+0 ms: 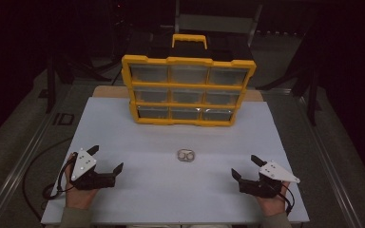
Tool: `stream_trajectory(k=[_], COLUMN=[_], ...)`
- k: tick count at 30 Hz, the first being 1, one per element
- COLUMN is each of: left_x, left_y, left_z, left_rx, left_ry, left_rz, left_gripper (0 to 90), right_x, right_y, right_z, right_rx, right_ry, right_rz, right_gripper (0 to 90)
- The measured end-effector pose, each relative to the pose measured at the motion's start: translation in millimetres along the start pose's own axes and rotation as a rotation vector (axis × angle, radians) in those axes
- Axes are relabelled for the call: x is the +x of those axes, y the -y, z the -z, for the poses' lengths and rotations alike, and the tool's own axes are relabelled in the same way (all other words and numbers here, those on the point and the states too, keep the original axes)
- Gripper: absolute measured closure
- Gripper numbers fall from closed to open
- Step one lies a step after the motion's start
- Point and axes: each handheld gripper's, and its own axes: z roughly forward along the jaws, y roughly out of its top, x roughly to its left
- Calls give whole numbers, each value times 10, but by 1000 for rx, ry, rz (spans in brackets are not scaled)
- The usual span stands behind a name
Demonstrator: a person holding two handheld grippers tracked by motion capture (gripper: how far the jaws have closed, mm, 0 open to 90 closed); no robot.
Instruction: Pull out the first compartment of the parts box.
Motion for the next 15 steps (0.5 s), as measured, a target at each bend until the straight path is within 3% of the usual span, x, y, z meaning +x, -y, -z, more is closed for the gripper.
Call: stream_trajectory(k=[10,15], left_x=[-20,-21], left_y=[18,7], left_z=[-46,-74], left_rx=[21,22], left_ry=[0,12], left_rz=[-25,-13], left_gripper=[3,2], right_x=[-14,-21], right_y=[22,36], right_z=[-18,-32], right_rx=[-1,3], right_ry=[1,8], right_rz=[-6,-22], right_gripper=[108,108])
